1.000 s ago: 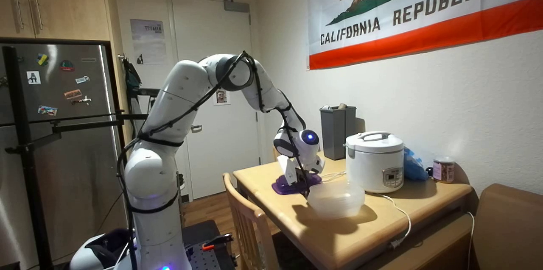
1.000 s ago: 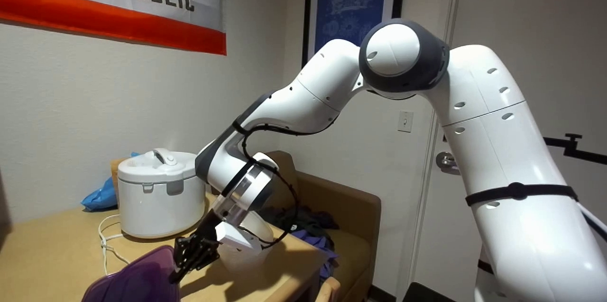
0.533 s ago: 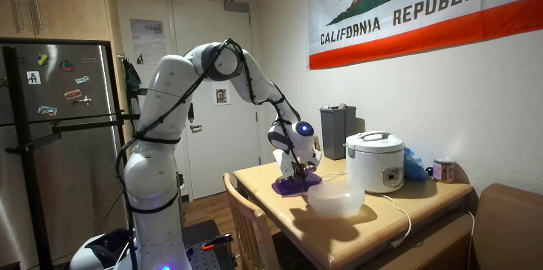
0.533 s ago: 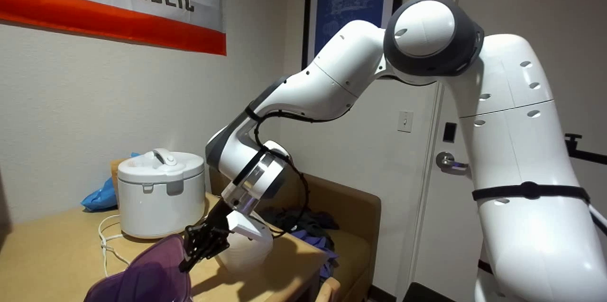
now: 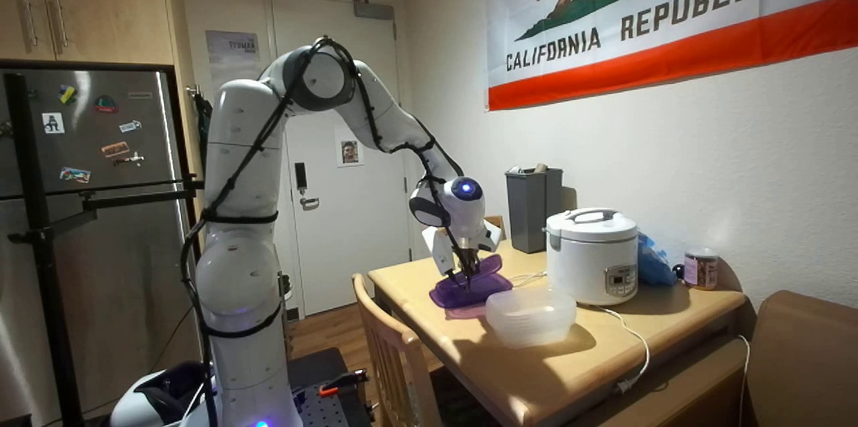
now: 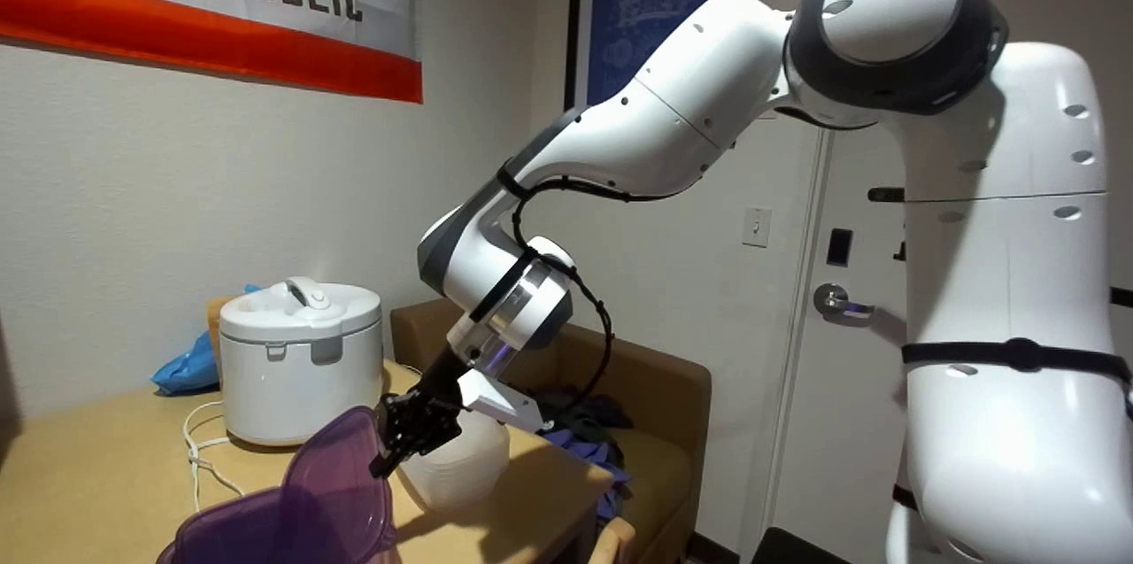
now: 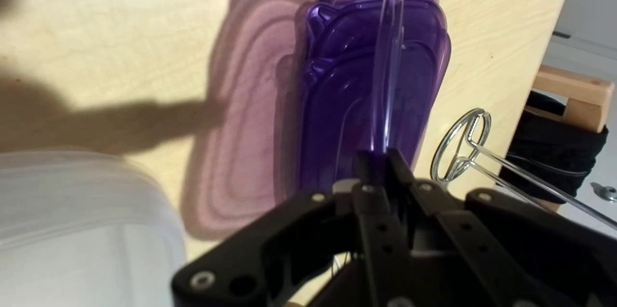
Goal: Take one purple lid and put them on the clear bowls
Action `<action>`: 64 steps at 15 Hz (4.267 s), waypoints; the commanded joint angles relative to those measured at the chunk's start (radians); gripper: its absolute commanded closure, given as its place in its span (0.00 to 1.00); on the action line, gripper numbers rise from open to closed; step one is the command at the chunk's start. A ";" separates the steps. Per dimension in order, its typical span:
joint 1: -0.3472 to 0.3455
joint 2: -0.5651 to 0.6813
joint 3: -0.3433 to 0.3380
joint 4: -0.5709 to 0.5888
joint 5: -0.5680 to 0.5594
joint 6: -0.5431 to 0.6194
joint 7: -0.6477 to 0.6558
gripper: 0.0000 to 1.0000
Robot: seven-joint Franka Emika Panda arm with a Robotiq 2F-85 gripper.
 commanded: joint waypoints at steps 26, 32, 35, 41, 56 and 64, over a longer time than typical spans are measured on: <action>-0.016 -0.520 -0.010 -0.317 0.397 0.305 -0.027 0.91; -0.027 -0.443 0.049 -0.297 0.348 0.577 0.052 0.98; -0.025 -0.373 0.078 -0.283 0.334 0.772 0.068 0.98; -0.398 -0.361 0.343 -0.283 0.363 0.782 -0.081 0.98; -0.537 -0.480 0.584 -0.208 0.396 0.539 -0.123 0.98; -0.534 -0.522 0.446 -0.220 0.296 0.200 -0.111 0.98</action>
